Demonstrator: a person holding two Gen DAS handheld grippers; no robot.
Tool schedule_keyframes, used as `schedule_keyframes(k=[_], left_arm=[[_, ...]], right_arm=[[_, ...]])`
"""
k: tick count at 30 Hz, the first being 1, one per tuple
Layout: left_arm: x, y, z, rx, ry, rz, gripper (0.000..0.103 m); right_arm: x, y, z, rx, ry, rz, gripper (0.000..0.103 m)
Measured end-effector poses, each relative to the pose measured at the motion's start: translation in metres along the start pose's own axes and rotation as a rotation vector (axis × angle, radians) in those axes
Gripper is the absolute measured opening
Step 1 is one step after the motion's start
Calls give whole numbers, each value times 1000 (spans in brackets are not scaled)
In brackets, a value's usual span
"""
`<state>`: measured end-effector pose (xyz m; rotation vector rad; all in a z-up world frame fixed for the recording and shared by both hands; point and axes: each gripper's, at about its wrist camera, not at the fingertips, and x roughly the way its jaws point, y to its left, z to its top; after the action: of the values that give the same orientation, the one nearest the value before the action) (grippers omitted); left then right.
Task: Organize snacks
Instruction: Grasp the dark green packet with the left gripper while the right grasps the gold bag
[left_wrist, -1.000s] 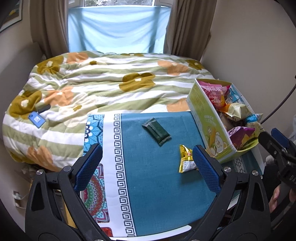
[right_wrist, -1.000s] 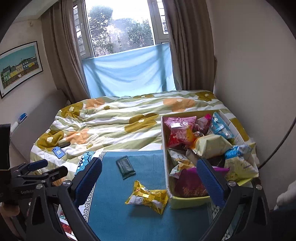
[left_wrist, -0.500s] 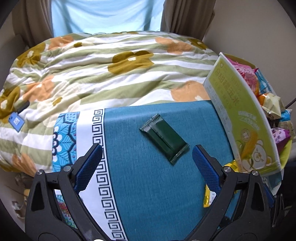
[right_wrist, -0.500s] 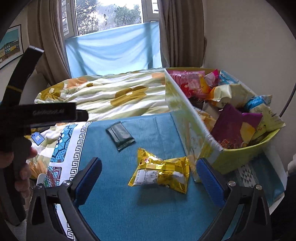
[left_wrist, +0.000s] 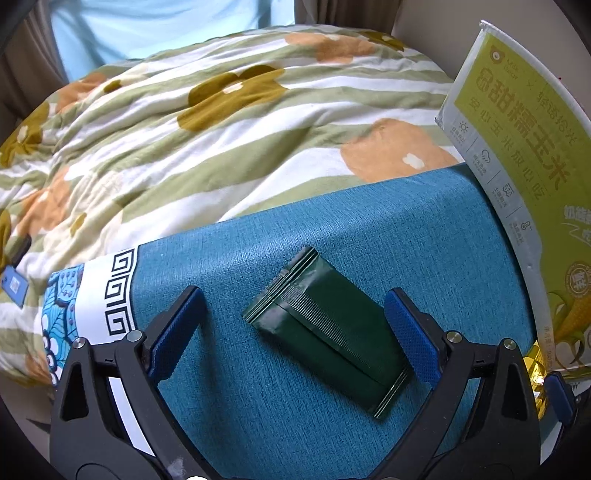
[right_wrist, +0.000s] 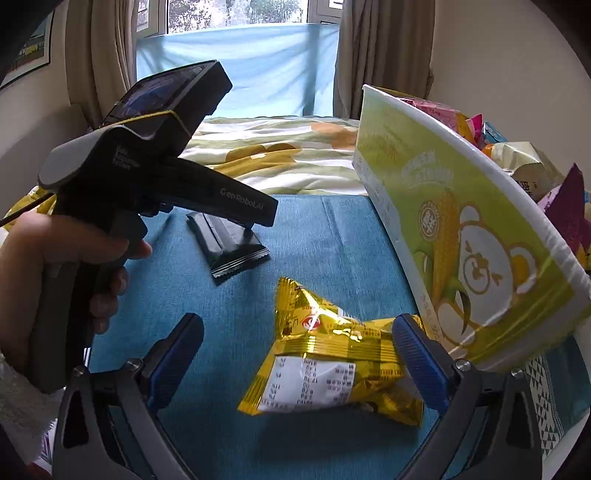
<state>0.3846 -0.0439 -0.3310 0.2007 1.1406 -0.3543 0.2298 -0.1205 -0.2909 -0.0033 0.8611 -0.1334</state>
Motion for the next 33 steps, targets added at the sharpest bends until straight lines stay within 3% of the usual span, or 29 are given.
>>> schedule_keyframes(k=[11,19,21,22,24,26,33], left_arm=[[-12,18,-30,51,36,2,97],[-19,15,-37,69,37,-6,89],[-22,15,-40,77,31,-10,82],[-23,16,-40,77,29,-10,79],[-27,17,-38,77,19,-10,57],[-28,19,-36,81,9,-14,42],[-32,15,-45,94,16,-16,42]], right_arm=[[19,-22,-22,92,155,83,102],[18,-25,-18,67,133,78,101],[19,-25,-16,55,127,81,99],[22,-25,-14,49,129,88,93],[25,-23,-17,36,143,97,80],[22,-21,-18,17,135,85,75],[20,-25,-17,14,129,76,64]])
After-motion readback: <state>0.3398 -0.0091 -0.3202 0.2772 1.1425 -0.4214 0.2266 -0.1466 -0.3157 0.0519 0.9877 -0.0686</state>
